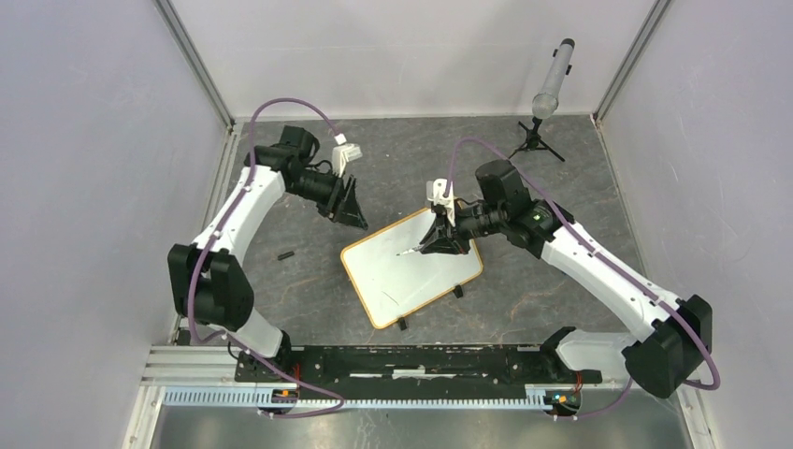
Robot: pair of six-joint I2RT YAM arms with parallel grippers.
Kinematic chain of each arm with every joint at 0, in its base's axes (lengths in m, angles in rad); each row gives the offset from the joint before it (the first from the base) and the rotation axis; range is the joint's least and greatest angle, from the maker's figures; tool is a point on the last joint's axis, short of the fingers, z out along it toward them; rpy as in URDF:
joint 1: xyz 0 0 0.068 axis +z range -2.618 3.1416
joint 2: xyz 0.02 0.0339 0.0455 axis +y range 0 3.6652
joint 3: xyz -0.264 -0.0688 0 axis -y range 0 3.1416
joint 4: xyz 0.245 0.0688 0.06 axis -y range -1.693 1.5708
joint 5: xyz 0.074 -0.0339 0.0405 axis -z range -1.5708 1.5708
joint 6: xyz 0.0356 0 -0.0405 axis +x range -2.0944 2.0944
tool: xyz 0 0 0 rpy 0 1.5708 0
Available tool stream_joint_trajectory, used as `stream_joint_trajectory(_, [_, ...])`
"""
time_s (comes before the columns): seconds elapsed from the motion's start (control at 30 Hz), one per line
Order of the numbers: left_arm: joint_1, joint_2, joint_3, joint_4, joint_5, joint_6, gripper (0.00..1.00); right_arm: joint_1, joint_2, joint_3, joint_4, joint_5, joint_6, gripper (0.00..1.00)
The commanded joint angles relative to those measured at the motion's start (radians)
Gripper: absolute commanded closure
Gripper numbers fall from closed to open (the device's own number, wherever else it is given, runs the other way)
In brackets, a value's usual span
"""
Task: Write a sentence on the whiteboard
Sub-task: Adjust the whiteboard on the whiteboard stand.
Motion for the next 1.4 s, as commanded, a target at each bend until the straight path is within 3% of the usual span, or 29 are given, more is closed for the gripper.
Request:
stream_joint_trajectory(0.0, [-0.069, 0.064, 0.025, 0.049, -0.002, -0.065, 0.36, 0.012, -0.052, -0.001, 0.013, 0.011, -0.041, 1.00])
stream_joint_trajectory(0.33, [-0.156, 0.142, 0.055, 0.070, -0.009, -0.077, 0.75, 0.023, -0.070, -0.025, 0.003, 0.030, -0.052, 1.00])
stream_joint_trajectory(0.67, [-0.225, 0.179, 0.064, 0.069, -0.028, -0.064, 0.97, 0.032, -0.073, -0.045, 0.007, 0.038, -0.050, 1.00])
stream_joint_trajectory(0.97, [-0.251, 0.232, 0.109, -0.040, -0.037, 0.055, 0.98, 0.047, -0.071, -0.047, 0.010, 0.040, -0.042, 1.00])
stream_joint_trajectory(1.37, [-0.271, 0.179, 0.131, -0.121, -0.072, 0.136, 0.98, 0.086, -0.046, -0.052, 0.025, 0.046, -0.043, 1.00])
